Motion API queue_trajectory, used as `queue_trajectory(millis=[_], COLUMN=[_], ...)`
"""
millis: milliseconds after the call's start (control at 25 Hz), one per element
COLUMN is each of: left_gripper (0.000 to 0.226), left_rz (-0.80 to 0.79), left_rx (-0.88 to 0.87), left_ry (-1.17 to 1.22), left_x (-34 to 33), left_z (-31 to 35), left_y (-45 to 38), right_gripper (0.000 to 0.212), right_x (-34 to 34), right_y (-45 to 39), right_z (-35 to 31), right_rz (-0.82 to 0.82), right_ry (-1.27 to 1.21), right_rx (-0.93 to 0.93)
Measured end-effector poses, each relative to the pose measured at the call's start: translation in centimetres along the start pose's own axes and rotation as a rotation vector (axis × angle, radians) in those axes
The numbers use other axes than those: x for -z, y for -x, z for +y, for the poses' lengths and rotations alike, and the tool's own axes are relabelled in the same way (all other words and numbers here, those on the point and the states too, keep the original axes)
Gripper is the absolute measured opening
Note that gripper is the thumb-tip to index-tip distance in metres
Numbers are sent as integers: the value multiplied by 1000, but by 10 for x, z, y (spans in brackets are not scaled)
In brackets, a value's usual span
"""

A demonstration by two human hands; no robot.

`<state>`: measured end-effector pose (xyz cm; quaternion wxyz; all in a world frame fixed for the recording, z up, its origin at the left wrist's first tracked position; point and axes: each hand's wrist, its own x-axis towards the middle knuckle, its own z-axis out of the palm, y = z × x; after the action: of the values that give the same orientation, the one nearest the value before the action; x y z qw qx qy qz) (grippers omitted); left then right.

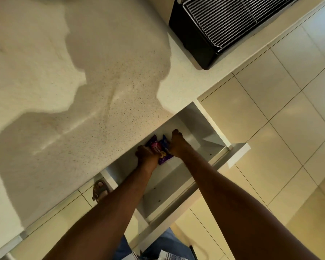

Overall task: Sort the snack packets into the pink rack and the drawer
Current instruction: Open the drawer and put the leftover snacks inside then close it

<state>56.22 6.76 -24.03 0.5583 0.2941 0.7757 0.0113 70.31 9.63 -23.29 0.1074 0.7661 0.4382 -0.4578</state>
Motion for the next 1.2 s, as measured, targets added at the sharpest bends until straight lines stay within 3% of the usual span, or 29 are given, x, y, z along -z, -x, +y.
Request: queue_trajectory(millis=[120,240,400,680,840,1200], left_gripper=[81,80,56,63,66,62], left_rz=[-109,-206,-158,-32,93,415], left_rx=[-240,-477,-703,-1041,-1074,-883], left_ry=[54,54,-57,-156,-196,-202], left_x=[15,30,67,163,226,385], left_z=[-2,-5,-10,-14,-21,-69], left_y=[36,66,106,145,138,94], right_gripper=[68,45,13,9,22,43], right_x=[8,12,14,2,-19,-86], right_y=[36,74,124,183,197,212], right_z=[-4,-7,-34,-95,-146,-278], right_rz=[51,187,356,633,689,659], right_ry=[-65,-96,-240,-263,-144,74], right_rx=[13,139,229,532,663,911])
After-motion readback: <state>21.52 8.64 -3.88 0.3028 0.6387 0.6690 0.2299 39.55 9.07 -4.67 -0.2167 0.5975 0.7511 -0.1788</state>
